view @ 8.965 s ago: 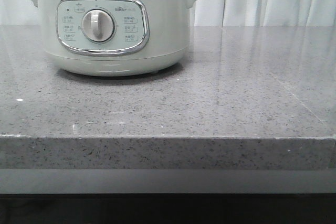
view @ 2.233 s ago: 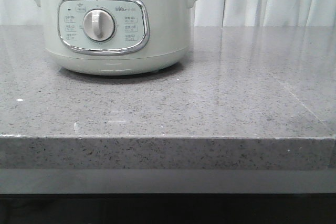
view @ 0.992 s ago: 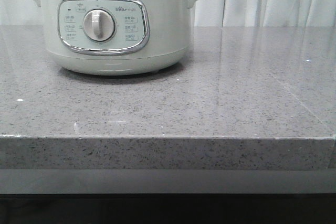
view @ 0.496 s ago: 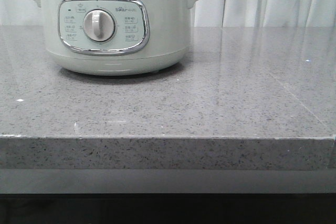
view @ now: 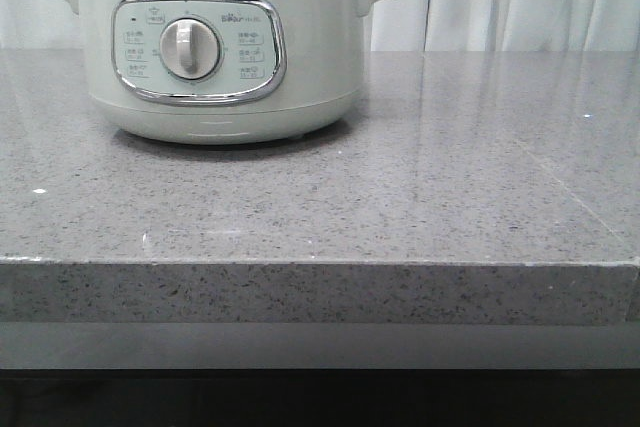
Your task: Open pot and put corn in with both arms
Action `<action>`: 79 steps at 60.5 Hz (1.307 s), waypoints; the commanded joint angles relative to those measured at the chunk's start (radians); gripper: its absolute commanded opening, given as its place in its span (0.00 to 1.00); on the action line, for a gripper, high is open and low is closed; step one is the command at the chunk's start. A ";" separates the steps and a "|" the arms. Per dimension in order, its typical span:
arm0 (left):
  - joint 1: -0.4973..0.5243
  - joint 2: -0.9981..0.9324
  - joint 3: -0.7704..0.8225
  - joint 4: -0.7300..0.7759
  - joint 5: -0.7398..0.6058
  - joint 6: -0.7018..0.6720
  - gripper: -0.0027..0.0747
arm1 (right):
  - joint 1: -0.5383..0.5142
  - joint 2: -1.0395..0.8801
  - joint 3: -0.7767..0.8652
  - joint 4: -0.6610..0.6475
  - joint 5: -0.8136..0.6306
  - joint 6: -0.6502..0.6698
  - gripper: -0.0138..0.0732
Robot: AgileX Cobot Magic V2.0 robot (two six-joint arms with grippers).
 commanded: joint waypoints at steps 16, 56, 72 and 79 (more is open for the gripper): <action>0.002 -0.018 0.004 -0.009 -0.077 -0.005 0.01 | -0.003 -0.024 0.000 -0.031 -0.106 0.041 0.08; 0.002 -0.018 0.004 -0.009 -0.077 -0.005 0.01 | -0.042 -0.023 0.000 -0.031 -0.106 0.041 0.08; 0.002 -0.018 0.004 -0.009 -0.077 -0.005 0.01 | -0.042 -0.023 0.000 -0.031 -0.106 0.041 0.08; 0.002 -0.018 0.004 -0.009 -0.077 -0.005 0.01 | -0.042 -0.023 0.000 -0.031 -0.106 0.041 0.08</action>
